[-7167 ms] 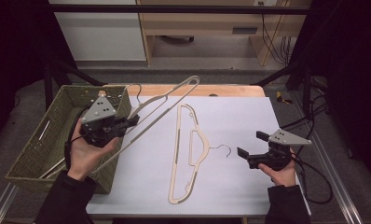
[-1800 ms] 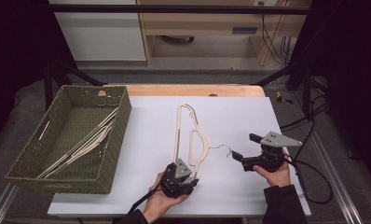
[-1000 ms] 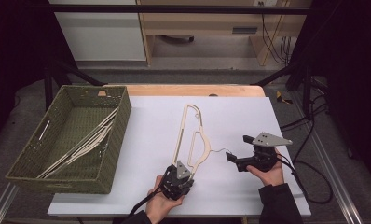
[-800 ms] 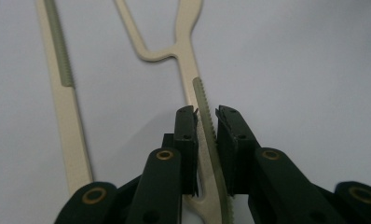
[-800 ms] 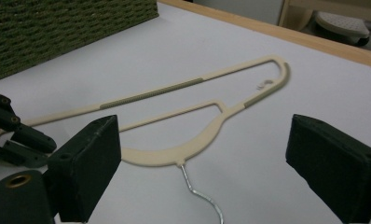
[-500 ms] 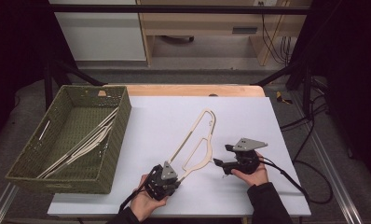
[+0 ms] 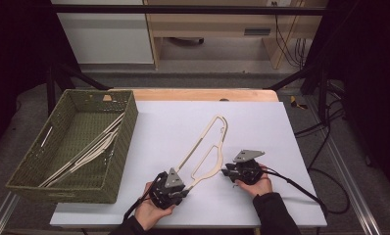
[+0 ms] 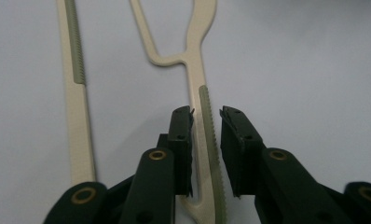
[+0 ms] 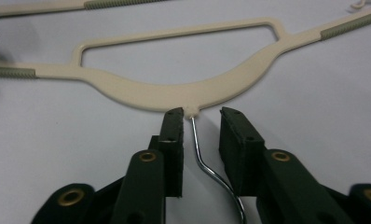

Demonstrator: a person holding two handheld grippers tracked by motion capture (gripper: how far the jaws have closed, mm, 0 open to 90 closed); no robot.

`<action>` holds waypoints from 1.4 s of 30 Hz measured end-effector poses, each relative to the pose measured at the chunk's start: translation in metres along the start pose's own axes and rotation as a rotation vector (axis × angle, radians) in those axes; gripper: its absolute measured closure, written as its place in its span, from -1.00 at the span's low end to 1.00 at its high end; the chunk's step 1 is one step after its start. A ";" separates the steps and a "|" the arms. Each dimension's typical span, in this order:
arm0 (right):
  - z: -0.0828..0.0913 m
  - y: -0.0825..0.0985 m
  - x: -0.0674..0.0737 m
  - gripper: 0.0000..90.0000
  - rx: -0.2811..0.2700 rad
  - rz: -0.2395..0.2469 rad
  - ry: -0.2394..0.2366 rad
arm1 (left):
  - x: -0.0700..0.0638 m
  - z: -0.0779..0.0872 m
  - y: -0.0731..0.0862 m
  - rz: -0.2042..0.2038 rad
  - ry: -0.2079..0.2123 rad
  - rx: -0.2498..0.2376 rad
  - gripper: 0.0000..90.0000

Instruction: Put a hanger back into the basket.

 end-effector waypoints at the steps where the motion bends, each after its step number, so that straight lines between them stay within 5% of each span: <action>1: 0.000 0.000 0.000 0.64 0.005 0.003 -0.004 | 0.001 0.001 0.000 0.001 -0.009 -0.008 0.58; 10: -0.002 -0.001 0.004 0.98 0.044 0.030 -0.008 | 0.006 0.008 -0.008 0.015 -0.024 -0.098 0.19; 22: 0.000 -0.004 0.001 0.99 0.055 0.003 -0.054 | 0.004 -0.001 -0.042 -0.020 -0.024 -0.139 -0.14; 27: 0.009 -0.012 0.006 0.99 0.039 0.023 -0.064 | -0.007 -0.028 -0.065 -0.046 -0.010 -0.117 -0.20; 34: 0.017 -0.020 0.010 0.99 0.033 0.033 -0.063 | -0.013 -0.059 -0.076 -0.090 -0.025 -0.042 -0.18; 42: 0.022 -0.025 0.014 0.99 0.049 0.031 -0.058 | -0.013 -0.071 -0.074 -0.136 -0.032 0.019 0.19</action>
Point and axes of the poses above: each handheld gripper's, and its own axes: z roughly backward along the jaws, y roughly out of its underside, x roughly to its left, the point moved 3 cm from there along -z, roughly forward along the jaws, and after that the axes turned 9 degrees about -y, right-handed, at the moved point
